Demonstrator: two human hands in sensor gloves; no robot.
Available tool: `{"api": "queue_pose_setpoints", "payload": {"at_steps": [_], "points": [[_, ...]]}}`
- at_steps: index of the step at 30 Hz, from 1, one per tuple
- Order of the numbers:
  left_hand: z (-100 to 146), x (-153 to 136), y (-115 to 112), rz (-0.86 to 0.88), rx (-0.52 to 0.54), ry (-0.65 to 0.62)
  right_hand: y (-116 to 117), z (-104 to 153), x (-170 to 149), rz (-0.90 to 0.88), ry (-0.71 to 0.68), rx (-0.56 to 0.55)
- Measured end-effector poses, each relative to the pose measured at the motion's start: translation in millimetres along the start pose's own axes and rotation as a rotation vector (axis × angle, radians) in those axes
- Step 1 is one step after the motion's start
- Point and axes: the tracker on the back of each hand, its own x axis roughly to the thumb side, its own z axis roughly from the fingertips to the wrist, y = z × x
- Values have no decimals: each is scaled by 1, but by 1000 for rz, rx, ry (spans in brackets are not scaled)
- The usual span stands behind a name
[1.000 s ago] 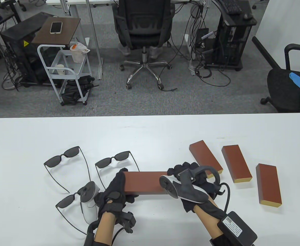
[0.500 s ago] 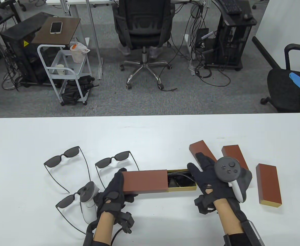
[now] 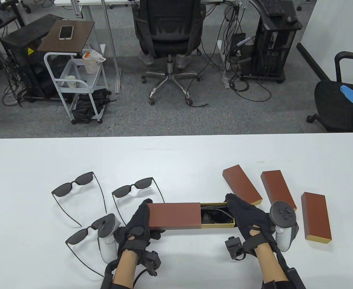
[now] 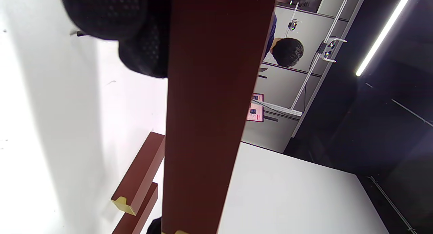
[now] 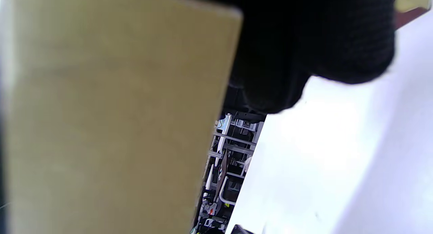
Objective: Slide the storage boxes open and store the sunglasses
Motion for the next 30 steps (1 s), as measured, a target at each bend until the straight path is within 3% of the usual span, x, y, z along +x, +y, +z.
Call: {"api": "queue_pose_setpoints", "payload": {"at_steps": [5, 11, 19, 22, 30], "points": [[-1, -2, 0, -33, 4, 7, 0, 3, -4, 37, -8, -45], [-1, -6, 1, -18, 9, 15, 1, 5, -2, 33, -90, -20], [1, -3, -7, 12, 21, 0, 21, 11, -2, -157, -216, 210], [3, -2, -9, -30, 78, 10, 28, 12, 0, -195, -222, 270], [3, -1, -22, -64, 45, 27, 42, 15, -1, -124, -199, 460]]}}
